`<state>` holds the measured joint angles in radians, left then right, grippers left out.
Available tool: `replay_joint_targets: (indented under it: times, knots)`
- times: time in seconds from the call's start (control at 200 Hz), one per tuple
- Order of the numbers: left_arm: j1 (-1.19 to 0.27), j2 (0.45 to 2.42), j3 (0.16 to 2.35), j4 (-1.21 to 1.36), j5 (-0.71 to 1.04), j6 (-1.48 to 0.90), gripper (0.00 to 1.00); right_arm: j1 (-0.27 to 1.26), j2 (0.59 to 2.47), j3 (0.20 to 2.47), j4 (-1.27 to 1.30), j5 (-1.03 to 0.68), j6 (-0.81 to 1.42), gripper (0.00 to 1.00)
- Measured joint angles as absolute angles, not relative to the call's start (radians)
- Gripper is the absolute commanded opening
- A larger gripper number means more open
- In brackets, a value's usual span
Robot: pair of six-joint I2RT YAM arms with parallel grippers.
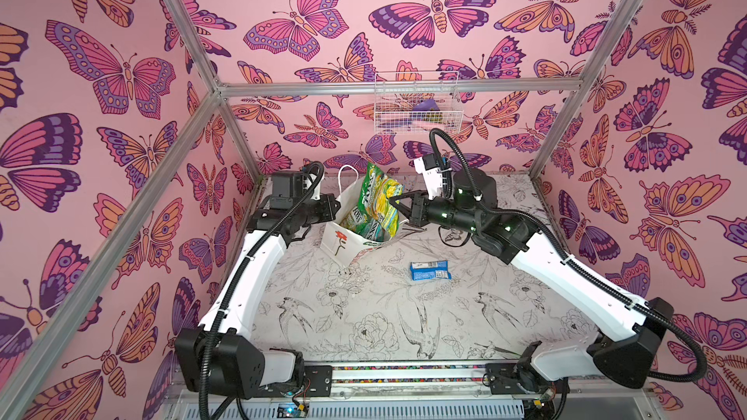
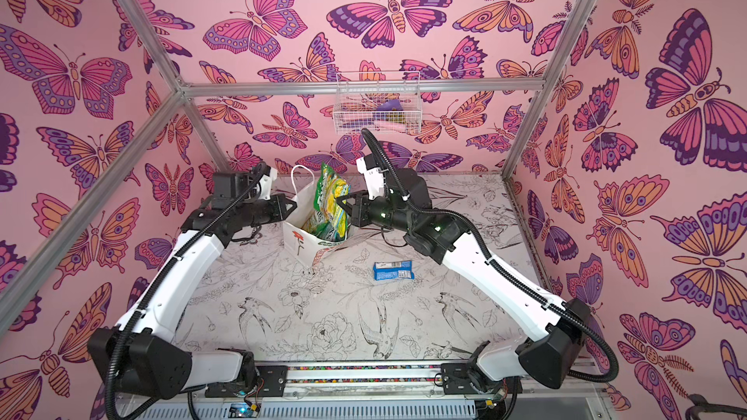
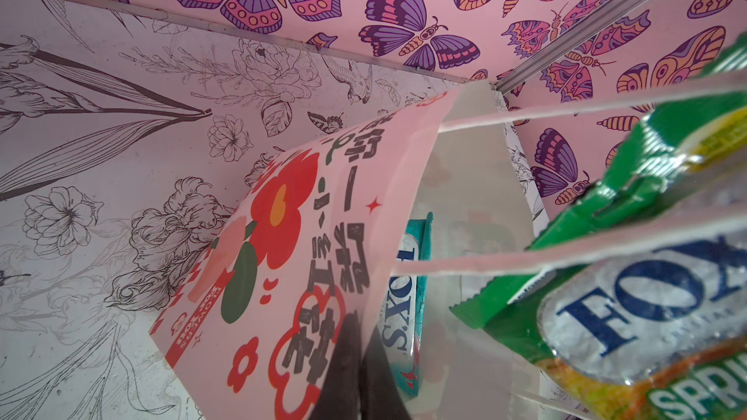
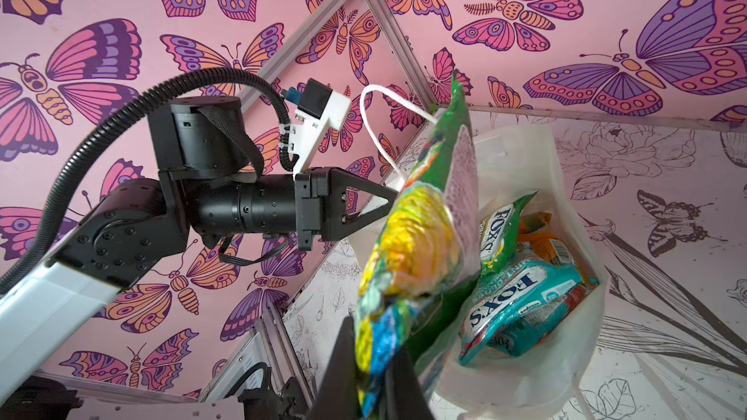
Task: Place the snacks into the paper bag
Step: 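Carry the Spring Tea pack over the bag opening with the right gripper, then lower the Spring Tea pack into the bag and open the right gripper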
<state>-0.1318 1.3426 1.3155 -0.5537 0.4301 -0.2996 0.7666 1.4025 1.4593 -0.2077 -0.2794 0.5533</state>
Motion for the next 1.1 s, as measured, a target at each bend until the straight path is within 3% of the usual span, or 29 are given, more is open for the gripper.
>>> replay_joint_targets:
  times: [1.102]
  knots:
    - [-0.137,1.337,1.313,-0.553,0.430,-0.300,0.00,0.780,1.509,1.562,-0.406,-0.292,0.581,0.00]
